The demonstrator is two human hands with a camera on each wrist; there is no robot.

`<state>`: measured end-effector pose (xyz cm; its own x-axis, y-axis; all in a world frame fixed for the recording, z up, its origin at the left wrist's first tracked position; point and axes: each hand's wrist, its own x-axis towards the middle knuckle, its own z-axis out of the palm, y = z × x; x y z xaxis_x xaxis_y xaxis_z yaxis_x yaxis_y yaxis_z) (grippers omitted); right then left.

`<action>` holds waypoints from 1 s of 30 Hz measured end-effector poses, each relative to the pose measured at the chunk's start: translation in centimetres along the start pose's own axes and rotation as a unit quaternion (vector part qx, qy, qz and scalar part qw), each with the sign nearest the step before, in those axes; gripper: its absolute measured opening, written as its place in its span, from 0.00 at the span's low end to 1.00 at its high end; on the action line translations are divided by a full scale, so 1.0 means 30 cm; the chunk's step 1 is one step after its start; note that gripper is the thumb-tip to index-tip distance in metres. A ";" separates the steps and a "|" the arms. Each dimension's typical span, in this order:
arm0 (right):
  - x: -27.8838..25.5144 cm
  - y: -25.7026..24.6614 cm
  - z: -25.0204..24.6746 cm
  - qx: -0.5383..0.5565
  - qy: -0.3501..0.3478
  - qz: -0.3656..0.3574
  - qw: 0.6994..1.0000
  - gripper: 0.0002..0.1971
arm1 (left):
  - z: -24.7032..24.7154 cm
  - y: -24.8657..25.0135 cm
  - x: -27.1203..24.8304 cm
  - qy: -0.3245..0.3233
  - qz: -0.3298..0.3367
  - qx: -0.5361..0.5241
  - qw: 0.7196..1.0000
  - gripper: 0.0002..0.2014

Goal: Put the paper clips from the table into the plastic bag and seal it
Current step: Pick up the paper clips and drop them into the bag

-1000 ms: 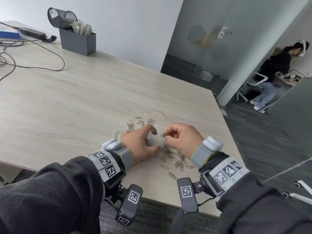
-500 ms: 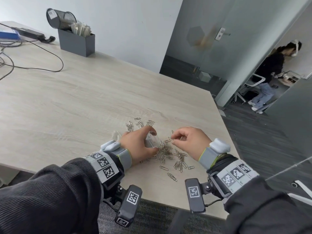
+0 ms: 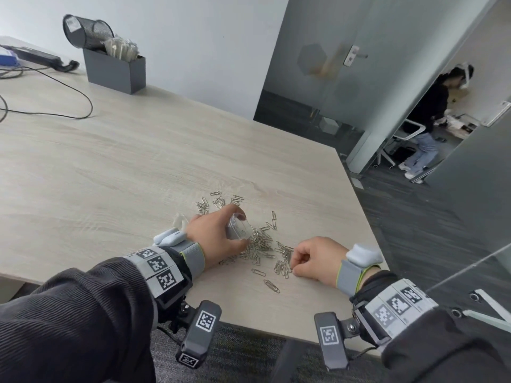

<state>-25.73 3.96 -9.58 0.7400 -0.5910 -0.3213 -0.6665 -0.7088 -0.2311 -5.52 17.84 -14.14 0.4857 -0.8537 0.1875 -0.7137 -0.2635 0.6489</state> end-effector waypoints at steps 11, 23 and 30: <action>0.053 -0.058 0.013 0.025 0.037 0.012 0.999 0.45 | 0.000 -0.007 0.003 -0.006 0.003 0.001 1.000 0.22; 0.138 -0.079 -0.023 -0.001 -0.013 0.017 1.000 0.60 | 0.009 -0.008 0.008 0.003 0.001 0.001 1.000 0.22; 0.162 -0.084 -0.006 0.044 0.007 -0.043 0.998 0.43 | 0.016 -0.015 0.014 -0.003 0.003 0.006 1.000 0.22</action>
<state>-20.43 2.81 -10.41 0.7957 -0.5350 -0.2841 -0.6053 -0.7209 -0.3375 -5.24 17.37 -14.69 0.4789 -0.8578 0.1869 -0.7229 -0.2645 0.6383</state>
